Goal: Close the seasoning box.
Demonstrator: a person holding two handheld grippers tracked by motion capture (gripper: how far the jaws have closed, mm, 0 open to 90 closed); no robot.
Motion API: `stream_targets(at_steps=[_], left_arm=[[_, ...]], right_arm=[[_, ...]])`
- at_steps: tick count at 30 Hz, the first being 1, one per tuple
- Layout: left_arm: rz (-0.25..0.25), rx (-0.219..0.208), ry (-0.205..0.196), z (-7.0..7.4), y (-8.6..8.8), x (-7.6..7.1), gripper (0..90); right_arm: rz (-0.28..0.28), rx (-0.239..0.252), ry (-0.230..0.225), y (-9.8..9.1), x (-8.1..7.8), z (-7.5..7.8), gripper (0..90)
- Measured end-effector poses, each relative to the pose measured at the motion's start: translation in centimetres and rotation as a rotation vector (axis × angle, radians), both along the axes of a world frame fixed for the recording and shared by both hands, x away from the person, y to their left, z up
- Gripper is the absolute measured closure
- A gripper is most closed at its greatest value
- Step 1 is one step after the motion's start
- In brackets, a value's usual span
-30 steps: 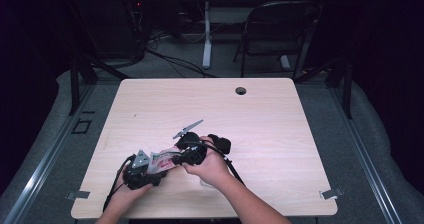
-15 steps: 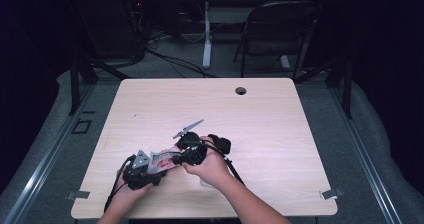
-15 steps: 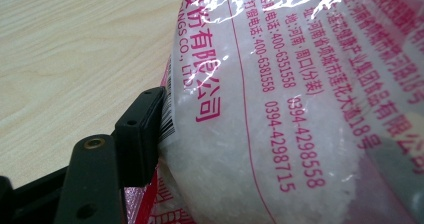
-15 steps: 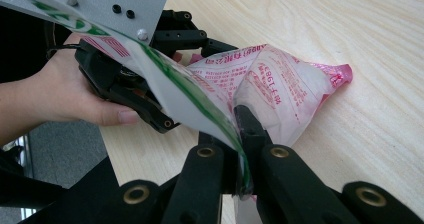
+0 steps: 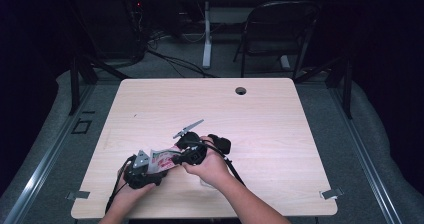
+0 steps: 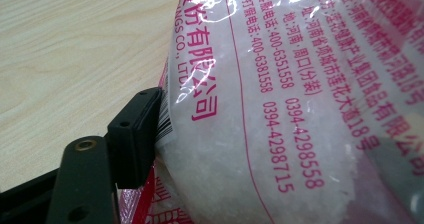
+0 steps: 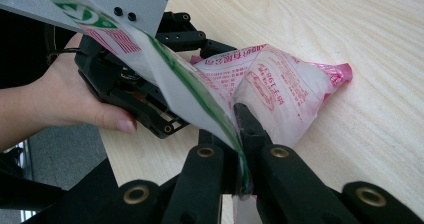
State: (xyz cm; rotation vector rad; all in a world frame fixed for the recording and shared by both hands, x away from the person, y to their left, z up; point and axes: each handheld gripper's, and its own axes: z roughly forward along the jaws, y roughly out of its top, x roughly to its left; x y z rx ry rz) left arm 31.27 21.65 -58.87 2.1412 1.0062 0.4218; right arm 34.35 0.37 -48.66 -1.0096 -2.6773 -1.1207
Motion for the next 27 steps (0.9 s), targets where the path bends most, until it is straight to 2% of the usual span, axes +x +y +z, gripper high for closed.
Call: stream_targets(at_steps=[8, 9, 15, 20, 27], left_arm=[[-0.009, 0.008, -0.018, 0.0, 0.0, -0.1, 39.0], [-0.007, 0.008, -0.023, 0.0, 0.0, -0.1, 40.0], [-0.020, 0.030, -0.045, 0.1, -0.1, -0.4, 47.2], [-0.017, 0.033, -0.059, 0.4, -0.2, -0.5, 48.9], [-0.012, 0.032, -0.101, 1.2, -0.3, -0.9, 50.0]], right_arm=[[-0.003, 0.013, -0.005, 0.0, 0.0, 0.1, 90.0], [0.006, 0.002, -0.006, -0.1, 0.0, 0.2, 90.0], [0.011, 0.008, -0.011, -0.2, -0.1, 0.4, 90.0], [0.013, 0.009, -0.019, -0.4, -0.2, 0.6, 90.0], [0.010, 0.041, -0.040, -0.8, -0.7, 1.3, 89.9]])
